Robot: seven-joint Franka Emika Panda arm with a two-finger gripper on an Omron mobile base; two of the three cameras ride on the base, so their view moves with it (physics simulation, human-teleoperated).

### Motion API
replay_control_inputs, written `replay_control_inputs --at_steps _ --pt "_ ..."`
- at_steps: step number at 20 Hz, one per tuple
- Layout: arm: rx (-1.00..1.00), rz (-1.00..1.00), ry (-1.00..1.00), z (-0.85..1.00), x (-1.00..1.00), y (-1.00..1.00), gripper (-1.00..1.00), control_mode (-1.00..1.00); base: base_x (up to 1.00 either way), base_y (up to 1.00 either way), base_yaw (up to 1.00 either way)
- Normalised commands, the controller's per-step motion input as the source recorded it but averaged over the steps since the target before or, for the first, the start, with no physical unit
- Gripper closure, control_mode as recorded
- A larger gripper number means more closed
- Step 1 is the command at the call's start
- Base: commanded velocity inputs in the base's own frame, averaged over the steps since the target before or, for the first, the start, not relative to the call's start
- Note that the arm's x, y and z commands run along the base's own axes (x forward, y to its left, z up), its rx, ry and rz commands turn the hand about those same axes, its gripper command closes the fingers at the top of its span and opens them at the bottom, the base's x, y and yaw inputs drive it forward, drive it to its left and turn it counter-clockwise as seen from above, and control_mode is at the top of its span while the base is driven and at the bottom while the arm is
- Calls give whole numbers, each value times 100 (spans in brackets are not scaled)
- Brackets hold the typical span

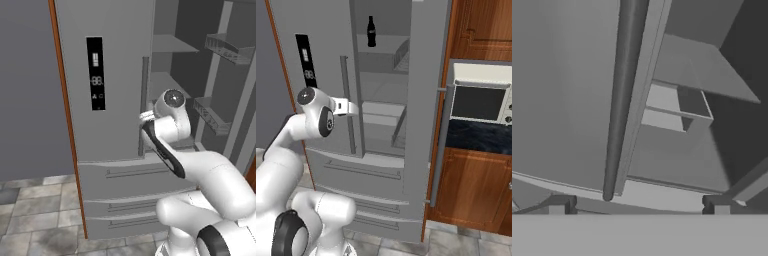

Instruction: Open the fridge, grab two sodas, and place both sodas inside the bowl with ice on the dining counter.

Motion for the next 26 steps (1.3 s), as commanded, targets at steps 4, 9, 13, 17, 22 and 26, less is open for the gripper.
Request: replay_control_inputs --at_steps 4,9,13,17,22,26 --pt "17 0 0 0 17 2 -100 -100 0 0 0" --pt "14 0 0 0 16 5 -100 -100 0 0 0" --pt "6 -2 0 0 23 11 -100 -100 0 0 0" --pt "3 -4 0 0 27 13 -100 -100 0 0 0" --pt "2 -4 0 0 25 9 -100 -100 0 0 0" --pt "1 -2 0 0 28 0 -100 -100 0 0 0"
